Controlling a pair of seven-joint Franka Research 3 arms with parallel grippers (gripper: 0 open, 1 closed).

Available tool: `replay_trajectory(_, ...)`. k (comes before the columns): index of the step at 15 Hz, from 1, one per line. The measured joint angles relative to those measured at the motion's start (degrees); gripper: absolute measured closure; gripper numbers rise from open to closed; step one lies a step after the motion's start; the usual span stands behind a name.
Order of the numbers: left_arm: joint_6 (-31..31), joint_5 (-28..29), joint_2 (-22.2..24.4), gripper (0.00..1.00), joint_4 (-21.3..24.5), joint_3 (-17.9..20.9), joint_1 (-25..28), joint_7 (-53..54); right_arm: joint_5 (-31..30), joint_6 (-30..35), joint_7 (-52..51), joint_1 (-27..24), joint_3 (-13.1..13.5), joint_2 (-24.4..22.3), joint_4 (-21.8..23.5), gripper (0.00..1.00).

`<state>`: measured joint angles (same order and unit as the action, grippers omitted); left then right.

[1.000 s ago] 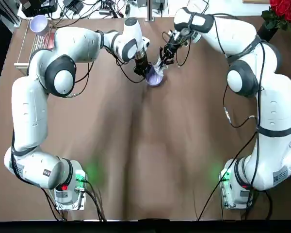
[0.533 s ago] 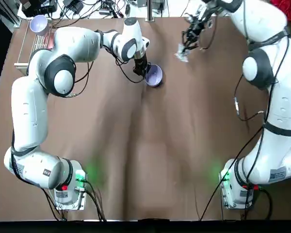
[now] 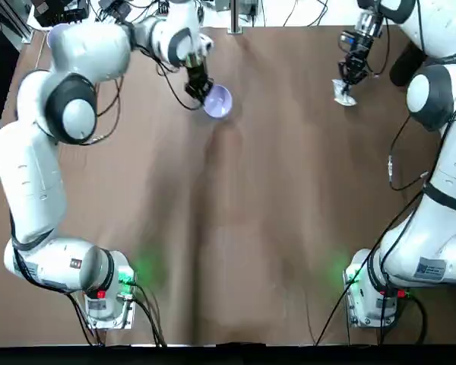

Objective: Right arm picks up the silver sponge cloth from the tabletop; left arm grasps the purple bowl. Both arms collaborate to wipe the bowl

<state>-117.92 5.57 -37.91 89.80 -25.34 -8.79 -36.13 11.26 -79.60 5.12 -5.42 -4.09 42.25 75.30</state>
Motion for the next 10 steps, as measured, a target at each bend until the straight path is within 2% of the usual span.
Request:
replay_trajectory(3, 5.96, 0.0, 3.14, 0.95, 0.26, -0.14, 7.13, 8.19, -5.35, -1.84, -5.74, -3.55, 0.02, 0.68, 3.01, 0.98)
replay_trajectory(4, 7.76, 0.0, 4.3, 0.95, 0.93, -0.18, 12.27, 14.2, -7.74, -4.7, -9.12, -5.25, 0.01, 1.54, 5.87, 0.98)
replay_trajectory(6, 7.9, 0.01, 4.83, 0.95, 1.97, -0.19, 17.25, 19.86, -8.34, -8.28, -11.89, -6.53, 0.02, 2.48, 8.76, 0.94)
replay_trajectory(10, 7.7, 1.42, 4.83, 0.95, 3.18, -0.14, 24.58, 28.33, -8.39, -10.47, -13.69, -7.03, -0.12, 4.48, 10.83, 0.56)
